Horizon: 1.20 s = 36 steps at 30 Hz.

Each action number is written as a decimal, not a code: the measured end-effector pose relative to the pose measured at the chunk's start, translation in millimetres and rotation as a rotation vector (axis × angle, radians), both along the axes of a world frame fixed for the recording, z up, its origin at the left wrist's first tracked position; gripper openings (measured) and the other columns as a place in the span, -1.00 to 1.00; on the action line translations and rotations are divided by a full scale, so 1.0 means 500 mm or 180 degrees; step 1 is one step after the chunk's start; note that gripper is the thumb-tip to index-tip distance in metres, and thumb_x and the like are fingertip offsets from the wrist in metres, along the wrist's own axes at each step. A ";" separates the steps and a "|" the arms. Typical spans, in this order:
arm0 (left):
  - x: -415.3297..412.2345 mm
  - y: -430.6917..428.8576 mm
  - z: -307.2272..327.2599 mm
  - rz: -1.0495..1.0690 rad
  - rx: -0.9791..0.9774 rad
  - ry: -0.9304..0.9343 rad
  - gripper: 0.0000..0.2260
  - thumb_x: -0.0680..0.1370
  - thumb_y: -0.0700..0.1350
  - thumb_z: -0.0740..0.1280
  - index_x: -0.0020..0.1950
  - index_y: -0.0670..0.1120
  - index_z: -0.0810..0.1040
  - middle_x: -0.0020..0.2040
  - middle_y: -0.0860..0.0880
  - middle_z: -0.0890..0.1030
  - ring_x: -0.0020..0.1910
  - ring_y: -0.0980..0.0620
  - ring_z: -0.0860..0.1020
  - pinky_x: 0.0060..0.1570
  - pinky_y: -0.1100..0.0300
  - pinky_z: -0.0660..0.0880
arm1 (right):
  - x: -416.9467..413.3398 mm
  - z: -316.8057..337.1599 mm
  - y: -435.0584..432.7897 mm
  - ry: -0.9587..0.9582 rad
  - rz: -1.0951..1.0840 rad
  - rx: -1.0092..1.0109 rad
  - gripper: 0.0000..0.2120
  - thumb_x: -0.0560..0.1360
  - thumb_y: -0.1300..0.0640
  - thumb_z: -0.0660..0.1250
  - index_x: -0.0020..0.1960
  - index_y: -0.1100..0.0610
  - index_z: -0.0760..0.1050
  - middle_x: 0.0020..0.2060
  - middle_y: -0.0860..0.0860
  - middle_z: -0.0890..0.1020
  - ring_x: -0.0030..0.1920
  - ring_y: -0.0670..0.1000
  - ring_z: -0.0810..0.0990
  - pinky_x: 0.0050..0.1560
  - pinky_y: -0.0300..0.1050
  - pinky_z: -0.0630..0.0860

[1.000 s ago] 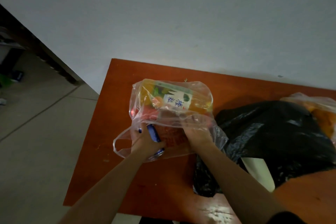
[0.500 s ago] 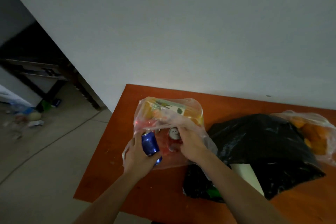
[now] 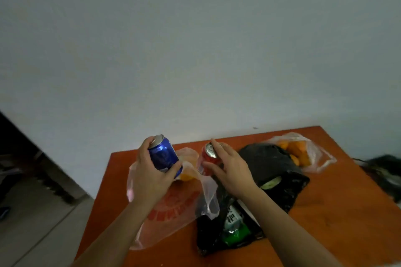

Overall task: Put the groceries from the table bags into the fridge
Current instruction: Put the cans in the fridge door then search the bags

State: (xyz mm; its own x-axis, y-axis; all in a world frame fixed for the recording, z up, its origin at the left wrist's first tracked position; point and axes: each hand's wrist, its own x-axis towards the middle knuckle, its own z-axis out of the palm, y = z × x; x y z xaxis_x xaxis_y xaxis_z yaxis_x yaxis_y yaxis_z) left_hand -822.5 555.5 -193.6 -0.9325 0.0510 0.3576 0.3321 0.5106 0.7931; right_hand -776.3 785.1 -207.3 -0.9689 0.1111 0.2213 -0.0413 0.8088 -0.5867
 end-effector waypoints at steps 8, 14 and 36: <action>0.030 0.231 0.087 -0.1702 0.0501 0.0496 -0.23 0.33 0.02 0.61 0.43 0.11 0.27 0.34 0.13 0.38 0.27 0.07 0.47 0.08 0.18 0.56 | 0.241 0.100 0.141 0.0543 -0.1983 0.0327 -0.34 0.58 -0.23 0.25 0.60 -0.11 0.13 0.50 -0.04 0.35 0.43 0.02 0.36 0.28 -0.04 0.46; 0.241 0.435 0.134 -0.3013 0.0791 0.0599 -0.27 0.36 -0.04 0.60 0.43 0.04 0.29 0.32 0.03 0.42 0.25 0.09 0.45 0.05 0.30 0.50 | 0.577 0.155 0.198 0.0664 -0.3368 0.0608 -0.30 0.52 -0.31 0.18 0.59 -0.08 0.16 0.45 0.00 0.42 0.38 0.05 0.43 0.28 0.01 0.52; 1.409 0.734 0.189 -0.5326 0.1025 0.0748 -0.24 0.34 -0.05 0.62 0.43 0.05 0.30 0.31 0.04 0.44 0.15 0.02 0.49 -0.03 0.26 0.57 | 1.786 0.166 0.198 0.1062 -0.5787 0.0887 -0.44 0.57 -0.18 0.28 0.52 -0.11 0.26 0.39 -0.01 0.45 0.28 0.03 0.42 0.16 -0.01 0.48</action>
State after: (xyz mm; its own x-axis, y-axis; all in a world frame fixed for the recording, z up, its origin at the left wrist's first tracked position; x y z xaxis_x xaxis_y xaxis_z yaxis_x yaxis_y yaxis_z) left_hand -118.2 922.5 -99.0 0.1252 0.7423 0.6582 0.4116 -0.6425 0.6463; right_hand 116.8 884.1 -124.2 0.3605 0.7580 0.5436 0.8006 0.0476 -0.5973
